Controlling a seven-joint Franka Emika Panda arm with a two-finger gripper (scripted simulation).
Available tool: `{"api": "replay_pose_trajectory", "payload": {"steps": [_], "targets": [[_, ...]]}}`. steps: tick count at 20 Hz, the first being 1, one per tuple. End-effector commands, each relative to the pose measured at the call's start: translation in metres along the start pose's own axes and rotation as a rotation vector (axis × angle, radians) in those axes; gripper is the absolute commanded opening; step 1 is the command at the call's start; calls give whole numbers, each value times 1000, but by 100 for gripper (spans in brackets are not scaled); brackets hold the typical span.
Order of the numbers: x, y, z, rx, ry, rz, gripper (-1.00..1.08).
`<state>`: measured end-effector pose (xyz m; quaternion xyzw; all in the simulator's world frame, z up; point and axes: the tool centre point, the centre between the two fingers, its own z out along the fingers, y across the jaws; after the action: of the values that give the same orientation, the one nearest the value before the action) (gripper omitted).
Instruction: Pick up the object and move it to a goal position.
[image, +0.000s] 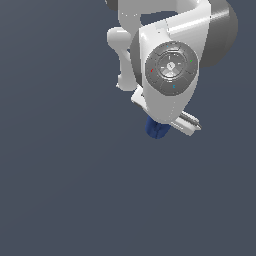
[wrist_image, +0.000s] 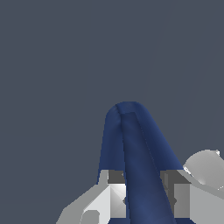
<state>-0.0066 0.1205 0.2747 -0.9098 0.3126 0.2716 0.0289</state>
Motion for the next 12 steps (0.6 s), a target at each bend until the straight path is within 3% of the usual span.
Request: {"api": "replay_pose_trajectory", "payload": {"steps": [1, 6, 12], "targets": [[-19, -17, -3, 2, 0, 0, -100], [-41, -40, -7, 3, 1, 1, -100], [-47, -48, -9, 3, 2, 1, -100]]}}
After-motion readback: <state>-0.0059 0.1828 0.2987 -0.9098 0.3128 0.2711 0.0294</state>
